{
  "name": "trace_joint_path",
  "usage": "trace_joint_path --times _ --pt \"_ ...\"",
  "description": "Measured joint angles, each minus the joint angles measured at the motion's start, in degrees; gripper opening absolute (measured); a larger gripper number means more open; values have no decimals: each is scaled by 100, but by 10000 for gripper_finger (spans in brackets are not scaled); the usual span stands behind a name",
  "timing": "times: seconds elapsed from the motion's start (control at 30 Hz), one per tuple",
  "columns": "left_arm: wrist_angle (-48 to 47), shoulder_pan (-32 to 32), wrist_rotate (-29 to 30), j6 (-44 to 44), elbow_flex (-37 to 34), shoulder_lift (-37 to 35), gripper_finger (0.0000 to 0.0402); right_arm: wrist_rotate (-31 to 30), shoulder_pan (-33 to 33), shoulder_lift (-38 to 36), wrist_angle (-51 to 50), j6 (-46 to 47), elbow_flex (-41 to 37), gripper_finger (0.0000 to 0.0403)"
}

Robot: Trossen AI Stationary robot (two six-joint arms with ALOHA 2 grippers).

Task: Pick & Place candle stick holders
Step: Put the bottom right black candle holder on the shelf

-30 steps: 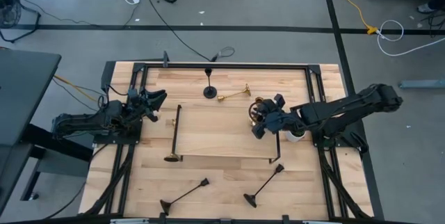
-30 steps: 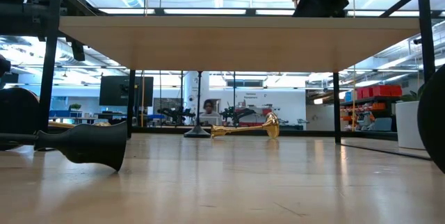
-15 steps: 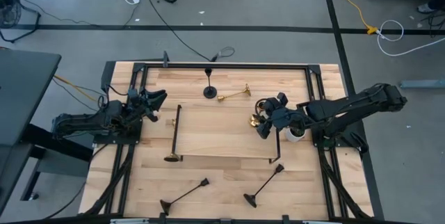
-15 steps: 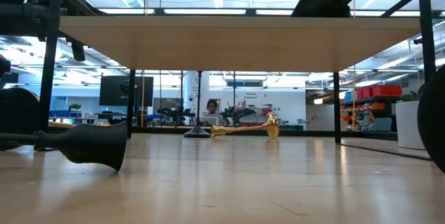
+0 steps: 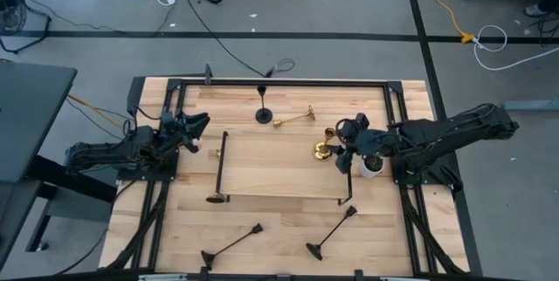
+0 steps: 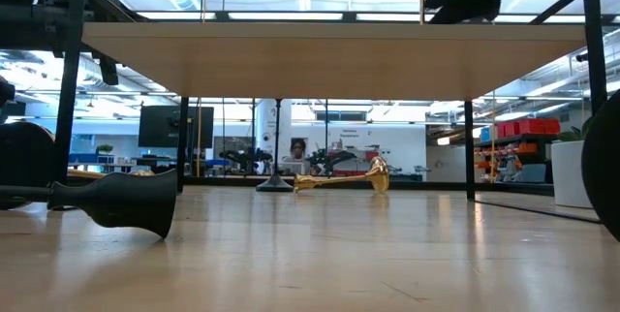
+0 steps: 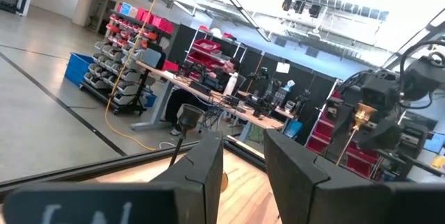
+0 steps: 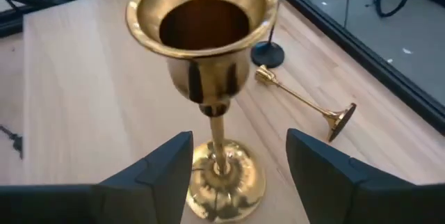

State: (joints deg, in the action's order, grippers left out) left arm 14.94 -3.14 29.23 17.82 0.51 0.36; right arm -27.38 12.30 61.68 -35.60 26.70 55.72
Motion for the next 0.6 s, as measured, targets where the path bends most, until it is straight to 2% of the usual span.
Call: trace_joint_path --times 0.43,0.6 --pt "0 0 -1 0 1 0 108 1586 11 -509 -653 488 2 235" --pt "0 -2 0 0 0 0 108 1992 170 -526 -751 762 4 234"
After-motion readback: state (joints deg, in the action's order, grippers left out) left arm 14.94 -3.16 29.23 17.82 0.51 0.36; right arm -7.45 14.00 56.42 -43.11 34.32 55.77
